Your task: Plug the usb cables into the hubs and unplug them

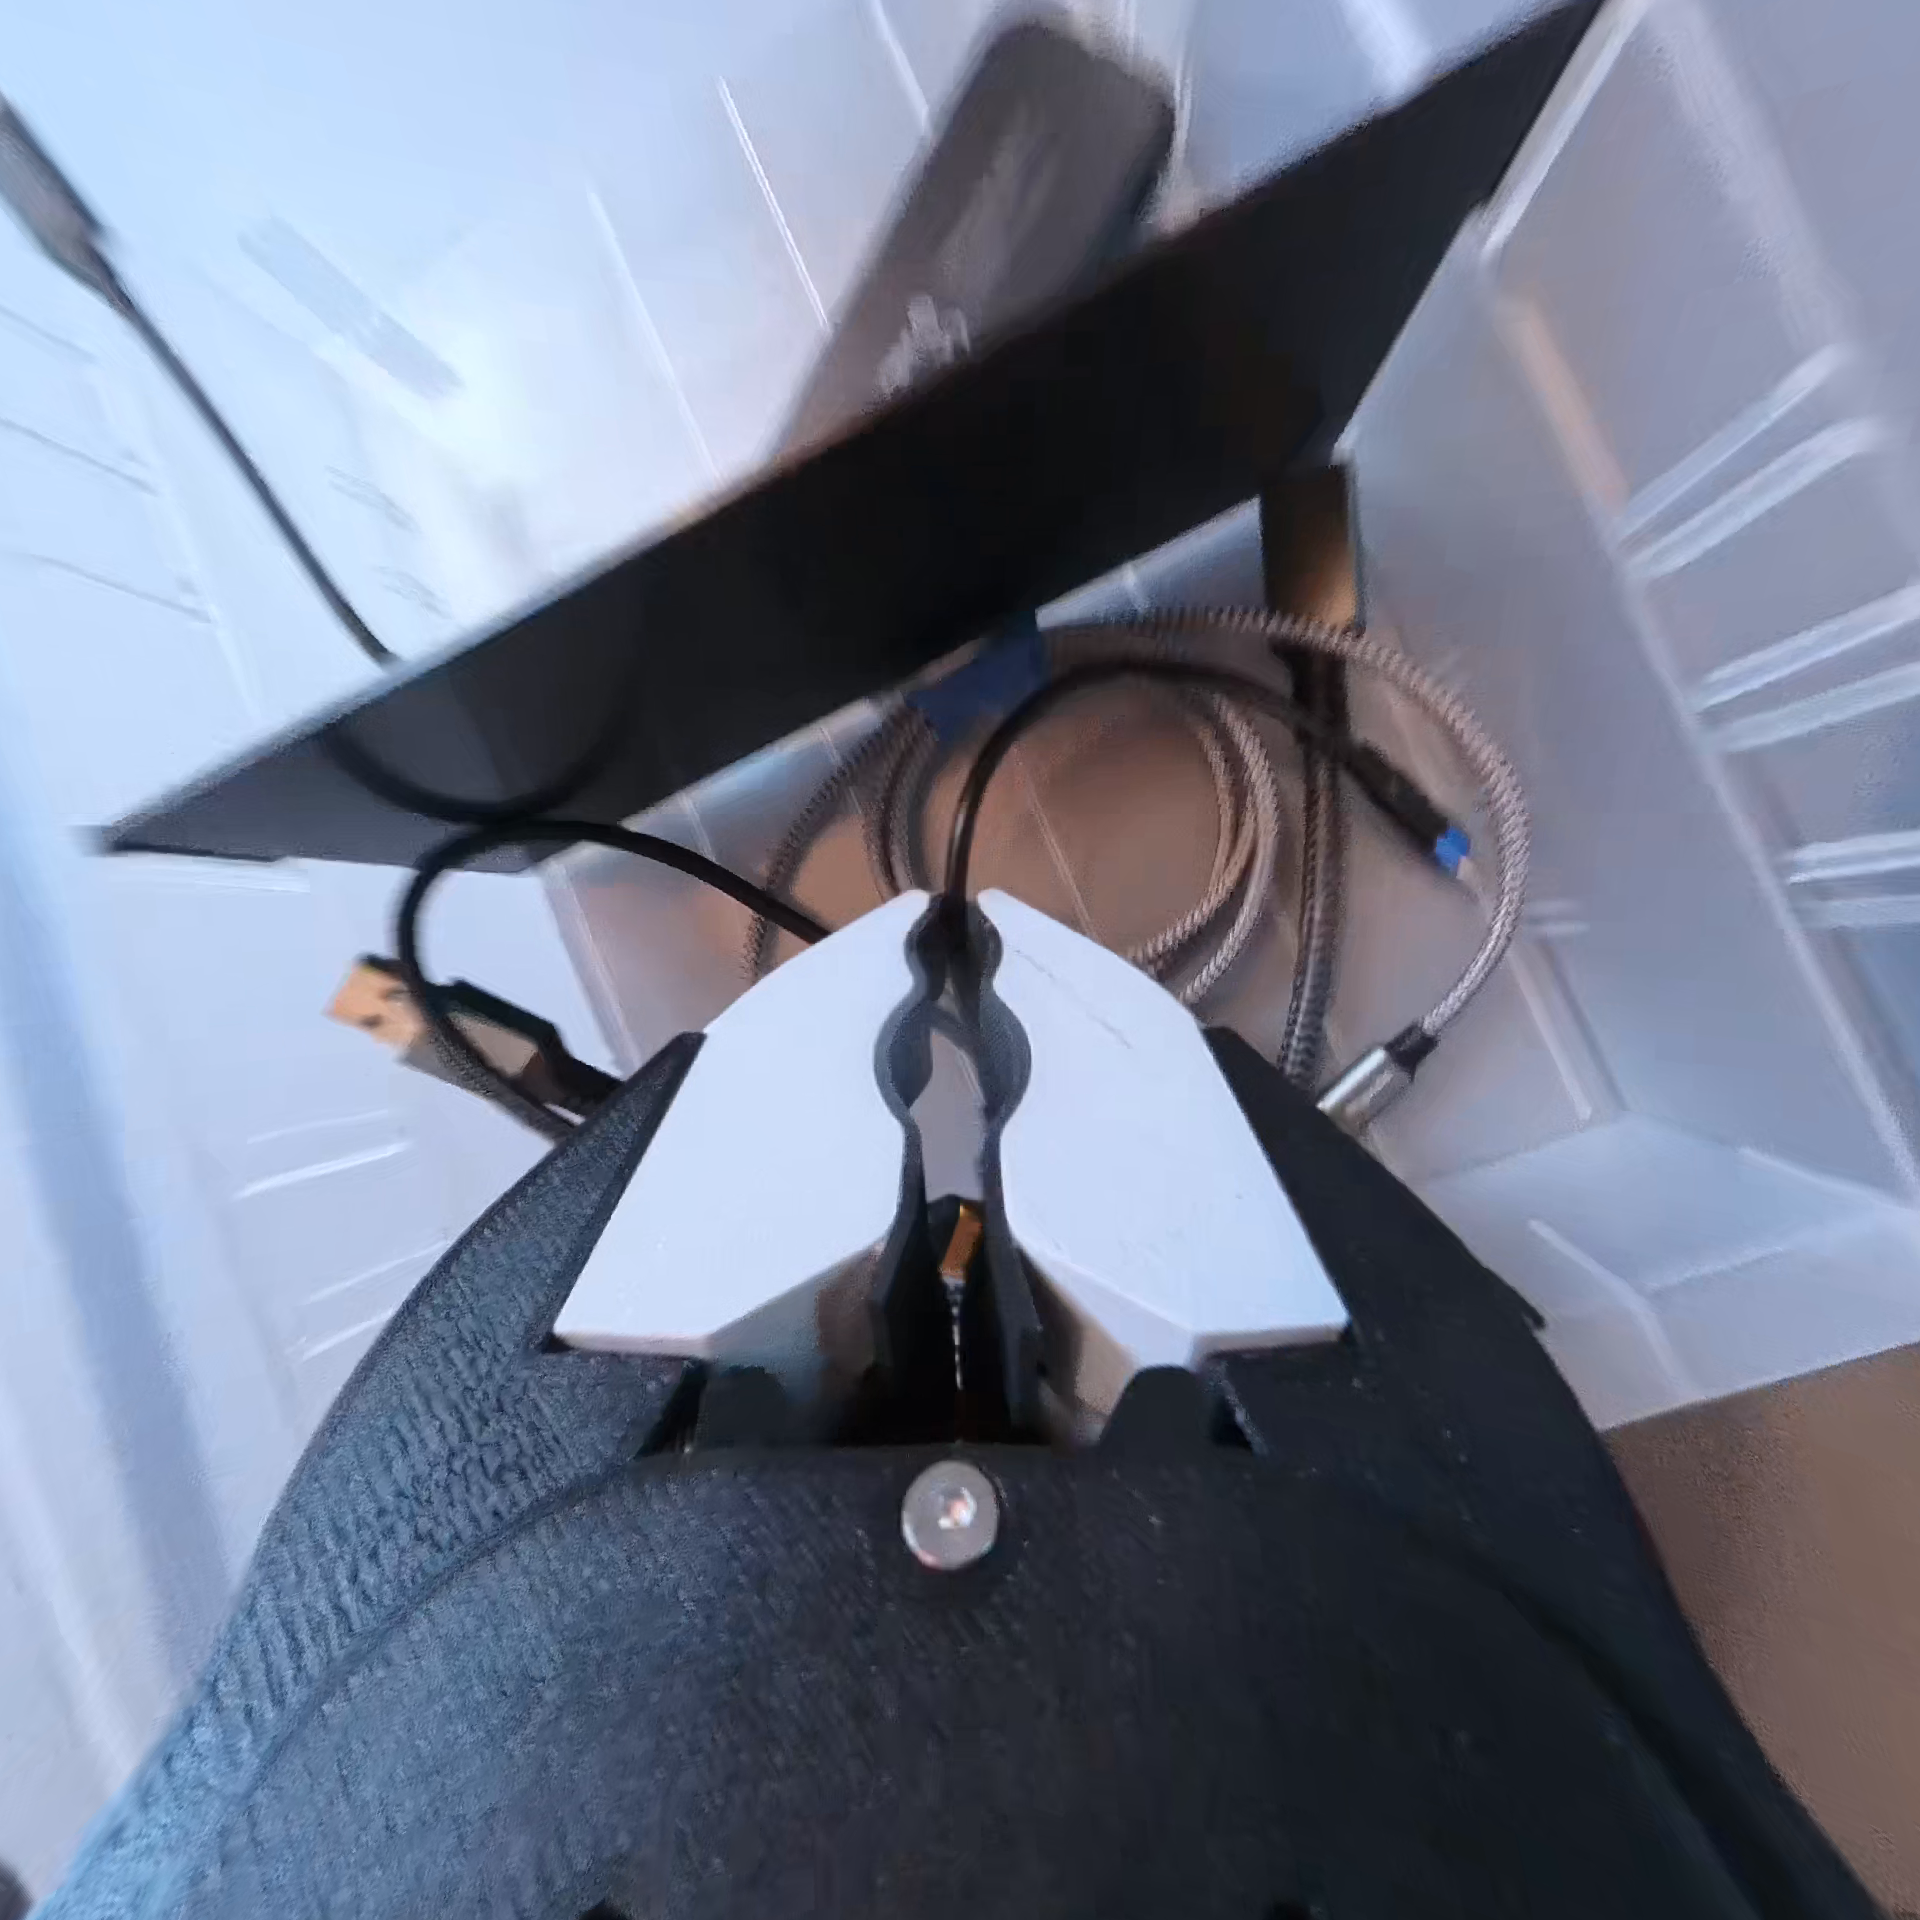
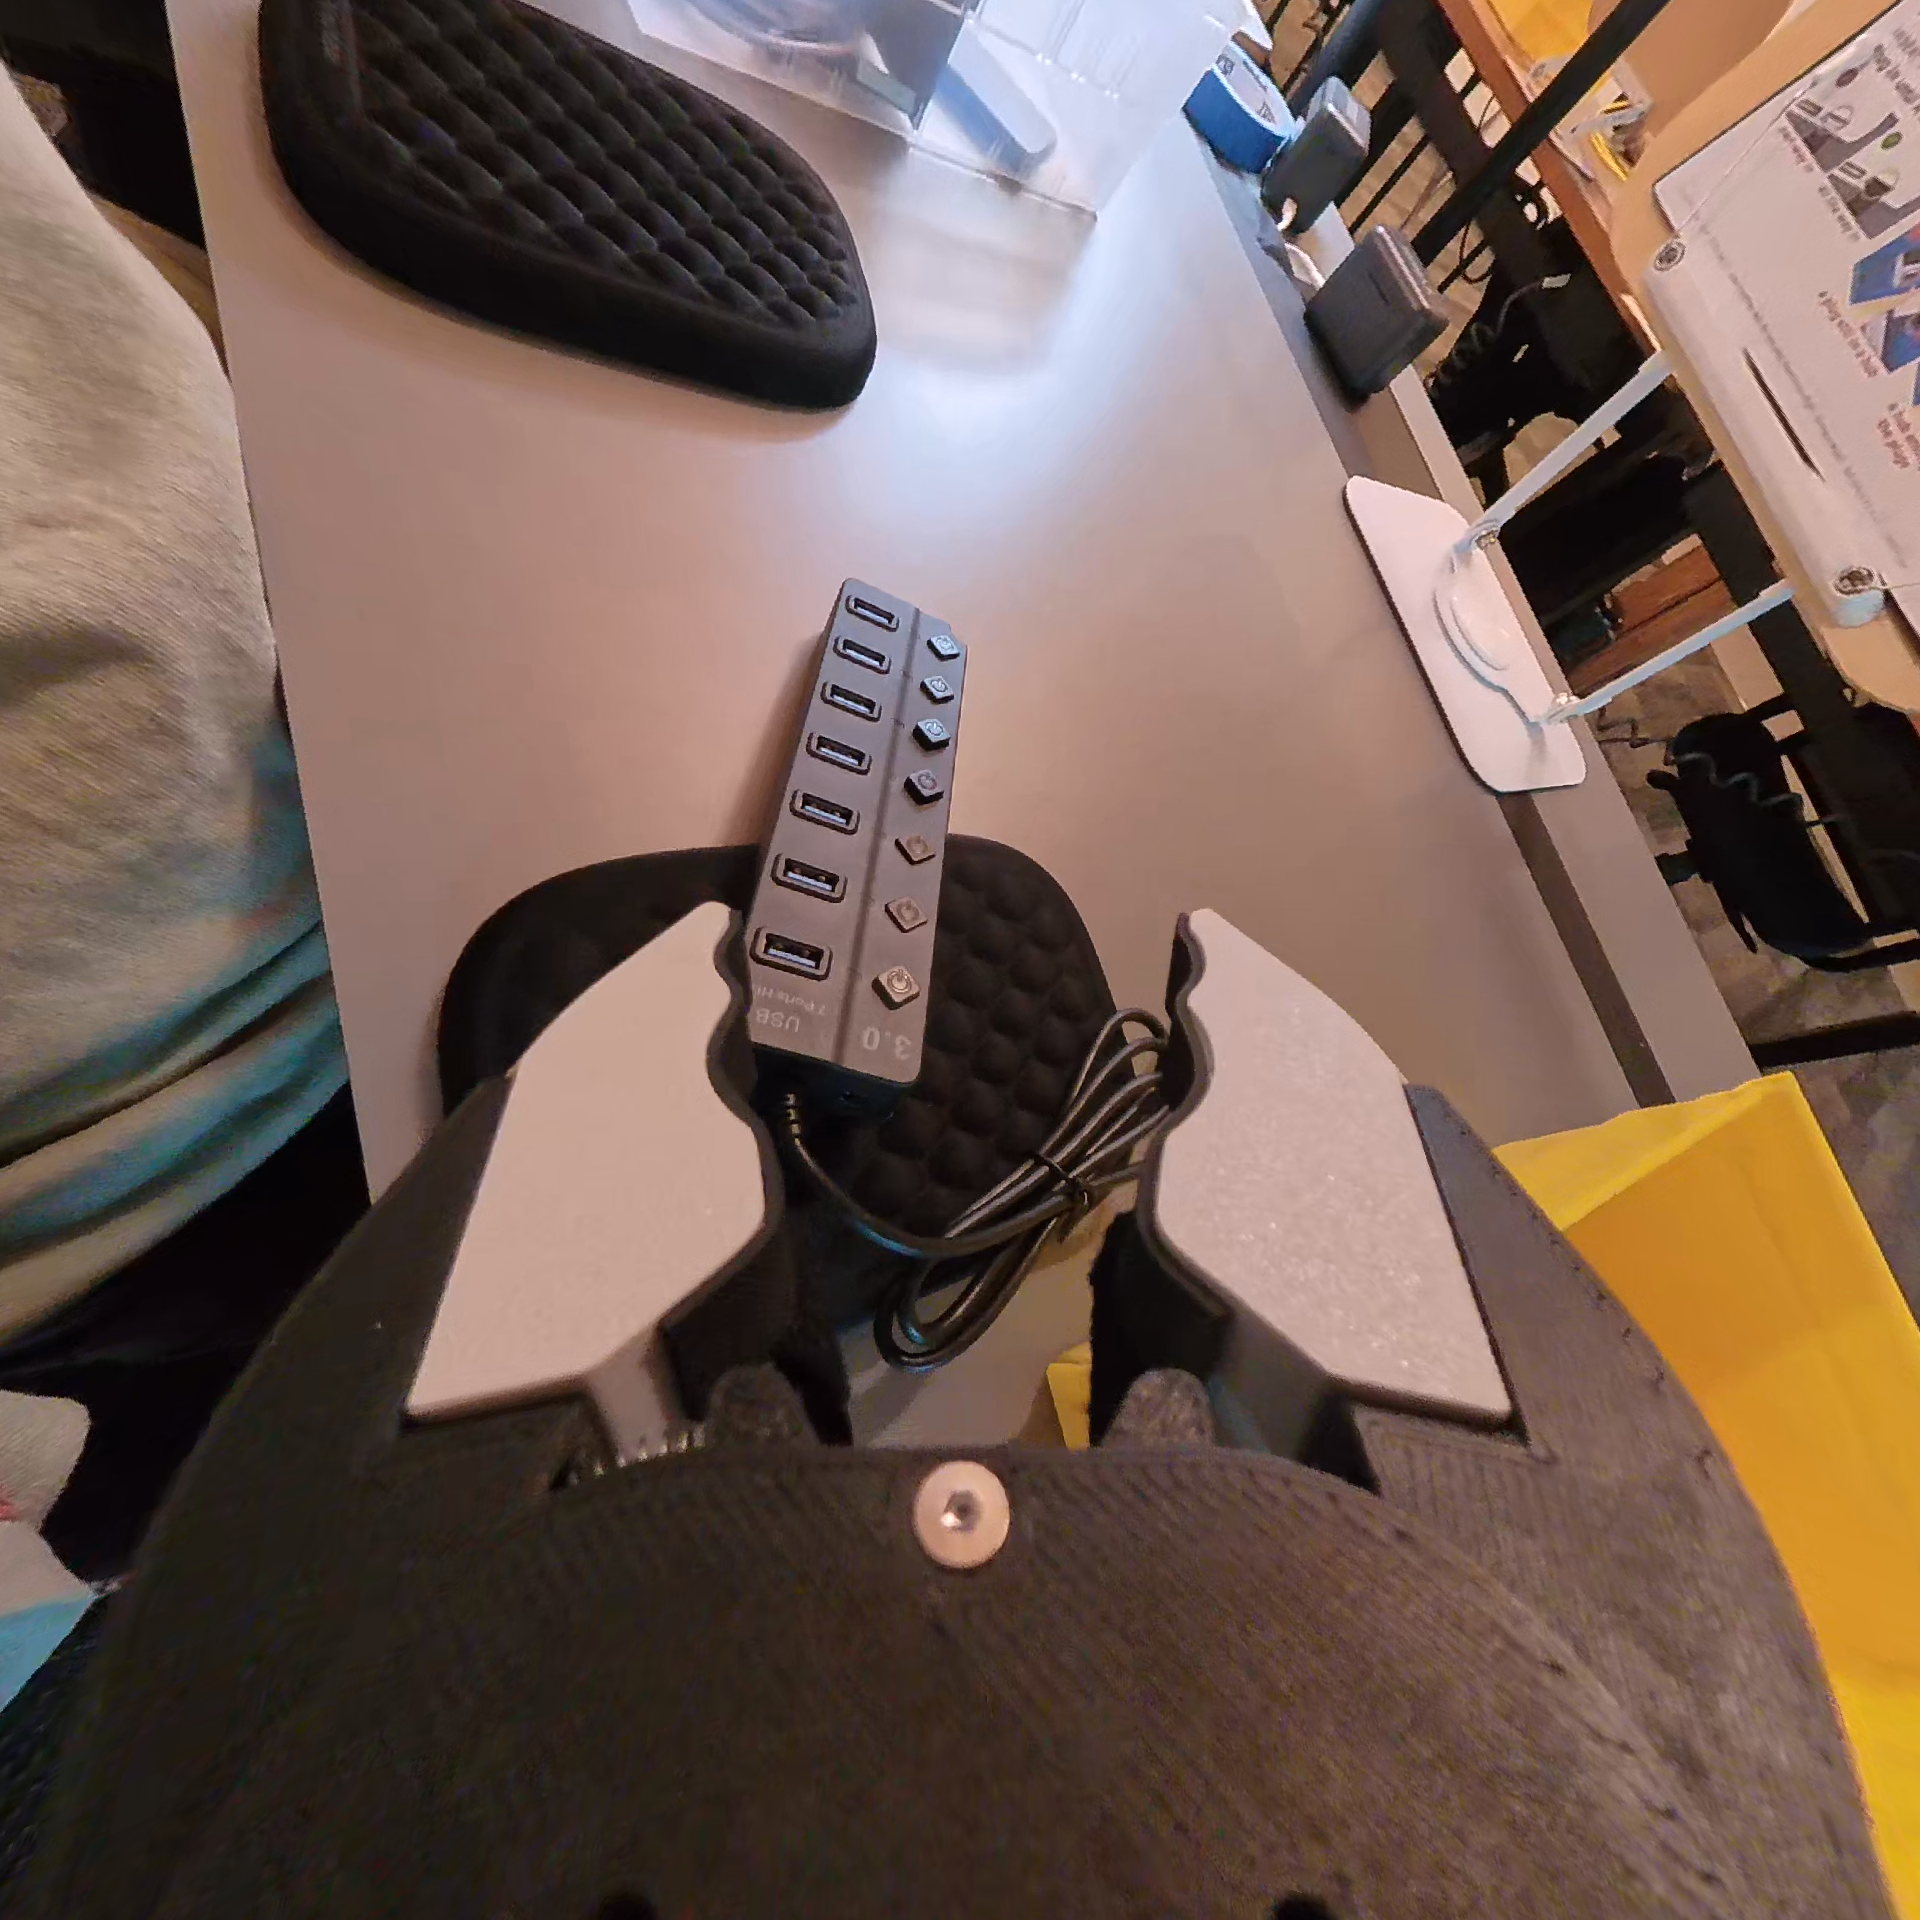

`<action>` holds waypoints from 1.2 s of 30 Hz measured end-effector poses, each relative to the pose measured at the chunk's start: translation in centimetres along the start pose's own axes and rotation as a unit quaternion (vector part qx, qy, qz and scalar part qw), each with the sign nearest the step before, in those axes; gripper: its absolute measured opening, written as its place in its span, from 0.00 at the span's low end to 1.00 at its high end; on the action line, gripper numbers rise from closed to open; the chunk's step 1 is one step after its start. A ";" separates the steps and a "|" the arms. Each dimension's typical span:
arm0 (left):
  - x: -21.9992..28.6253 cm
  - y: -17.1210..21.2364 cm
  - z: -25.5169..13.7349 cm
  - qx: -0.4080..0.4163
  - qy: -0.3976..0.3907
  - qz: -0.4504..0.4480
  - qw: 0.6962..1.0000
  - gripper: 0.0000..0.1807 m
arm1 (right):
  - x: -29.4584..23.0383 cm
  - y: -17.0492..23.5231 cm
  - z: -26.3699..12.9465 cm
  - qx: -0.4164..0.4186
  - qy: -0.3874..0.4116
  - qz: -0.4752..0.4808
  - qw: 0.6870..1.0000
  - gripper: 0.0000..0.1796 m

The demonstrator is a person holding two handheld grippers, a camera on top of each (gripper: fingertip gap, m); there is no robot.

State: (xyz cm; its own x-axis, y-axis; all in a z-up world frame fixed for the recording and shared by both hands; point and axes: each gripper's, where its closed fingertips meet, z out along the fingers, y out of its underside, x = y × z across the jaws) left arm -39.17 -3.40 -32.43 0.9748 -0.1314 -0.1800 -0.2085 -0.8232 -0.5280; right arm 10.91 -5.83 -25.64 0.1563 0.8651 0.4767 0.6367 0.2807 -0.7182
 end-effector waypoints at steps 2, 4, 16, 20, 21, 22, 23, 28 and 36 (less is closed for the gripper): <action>-0.9 -2.3 -2.3 0.103 -0.060 0.001 0.993 0.02 | 0.2 -0.1 -0.1 0.002 0.005 -0.001 1.000 0.43; -1.2 -4.6 -5.8 0.220 -0.105 0.003 0.970 0.02 | 0.2 -0.4 -0.1 0.012 0.007 -0.004 1.000 0.43; 8.4 -13.0 -22.5 0.701 0.247 -0.263 0.615 0.02 | 1.1 -12.6 3.8 0.252 0.078 -0.033 0.964 0.36; 14.6 -14.9 -21.7 0.657 0.406 -0.342 0.535 0.02 | 0.3 -18.1 4.5 0.381 0.139 -0.019 0.914 0.29; 16.4 -15.3 -21.4 0.634 0.451 -0.357 0.518 0.02 | 0.1 -18.6 5.0 0.379 0.165 -0.036 0.910 0.27; 18.1 -15.6 -21.3 0.611 0.498 -0.368 0.494 0.02 | -0.2 -18.9 5.5 0.372 0.181 -0.051 0.909 0.25; 19.7 -15.8 -21.3 0.590 0.545 -0.376 0.462 0.02 | -0.6 -19.2 5.9 0.370 0.182 -0.054 0.910 0.24; 25.1 -16.1 -19.9 0.502 0.659 -0.401 0.390 0.02 | -1.6 -20.3 6.3 0.453 0.032 0.145 0.879 0.24; 28.2 -15.7 -20.9 0.509 0.675 -0.331 0.419 0.02 | -0.1 -17.8 6.5 0.387 0.087 0.098 0.913 0.03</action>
State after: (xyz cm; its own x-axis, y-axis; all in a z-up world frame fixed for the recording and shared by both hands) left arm -6.76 -5.71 -11.88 -0.1407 -0.8184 0.5572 0.8876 -0.3536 -0.2952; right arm -5.37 -8.16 -16.18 0.3711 0.8697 0.3254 -0.1295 0.3955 -0.9093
